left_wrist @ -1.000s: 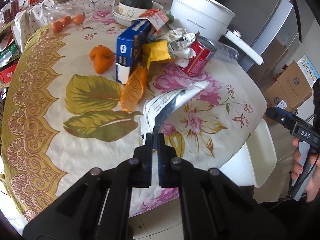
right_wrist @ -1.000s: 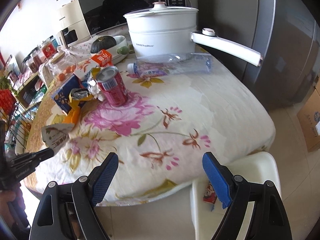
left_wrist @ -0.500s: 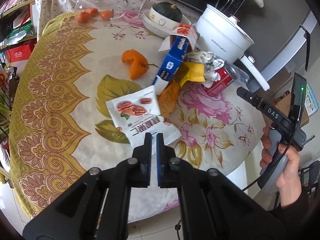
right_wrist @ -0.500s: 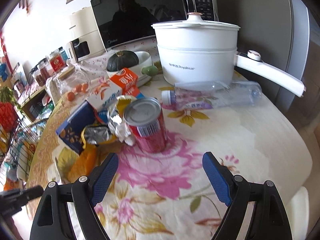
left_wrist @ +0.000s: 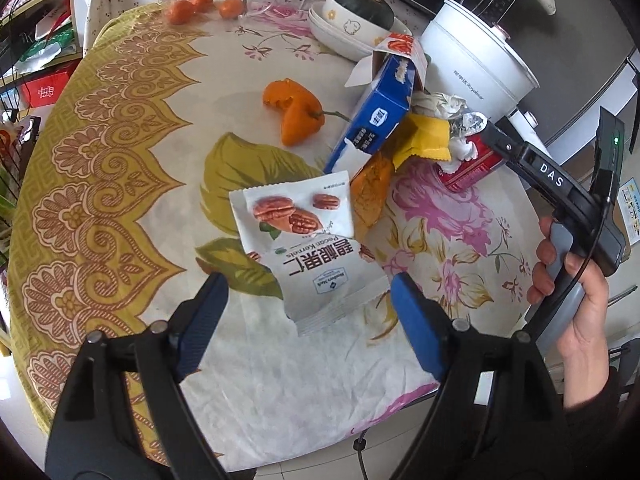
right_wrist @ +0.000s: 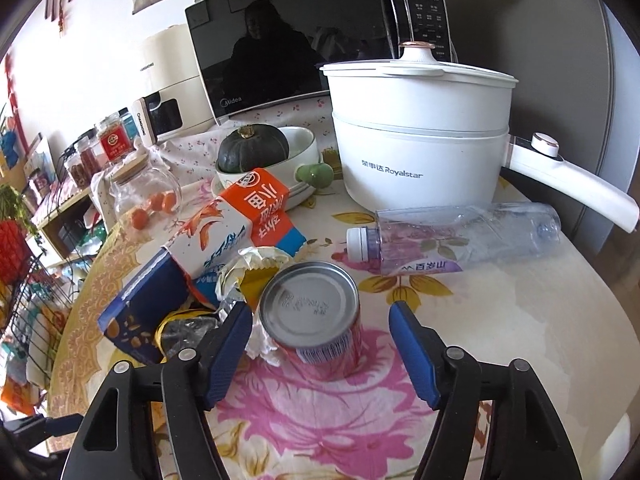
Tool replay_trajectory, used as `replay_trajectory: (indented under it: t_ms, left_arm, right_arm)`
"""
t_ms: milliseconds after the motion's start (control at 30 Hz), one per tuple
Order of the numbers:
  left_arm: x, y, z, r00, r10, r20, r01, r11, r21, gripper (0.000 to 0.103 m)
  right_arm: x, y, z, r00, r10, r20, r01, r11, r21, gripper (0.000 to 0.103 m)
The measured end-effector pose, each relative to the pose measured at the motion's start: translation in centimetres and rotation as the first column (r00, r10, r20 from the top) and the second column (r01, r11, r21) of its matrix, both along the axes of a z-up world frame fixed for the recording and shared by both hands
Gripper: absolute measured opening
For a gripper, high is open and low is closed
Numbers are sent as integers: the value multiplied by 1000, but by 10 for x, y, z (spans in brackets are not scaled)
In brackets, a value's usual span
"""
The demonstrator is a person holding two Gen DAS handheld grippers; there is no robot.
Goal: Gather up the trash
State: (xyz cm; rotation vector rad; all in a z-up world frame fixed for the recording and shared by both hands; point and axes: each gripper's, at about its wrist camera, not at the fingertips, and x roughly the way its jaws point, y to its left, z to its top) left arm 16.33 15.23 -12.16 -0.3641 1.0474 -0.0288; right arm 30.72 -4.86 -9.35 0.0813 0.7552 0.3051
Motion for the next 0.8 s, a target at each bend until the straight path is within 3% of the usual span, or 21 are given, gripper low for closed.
replay_trajectory:
  t_ms: [67,367,700,800]
  left_arm:
    - [3,-2,-3,1000,2,-11,-2,1000,4,83]
    - [20,-17,-17,998,24,-57,-21,999,45,84]
    - [30,-30,-21,997,70,-35,-63,984,168,84]
    - [29,-35,-20,997,65,-44,-53,971,235,73]
  right_arm:
    - [3,2,-4,1000,22,-5,-22,1000,-11,54]
    - [-22,-17,5,999,32,-26,-33,999,-14,54]
    - [-56,-61,18,997,-5,-73,3,1000,-22,54]
    - [-66,-74,20,996,-14,-85,10,999,-43,54]
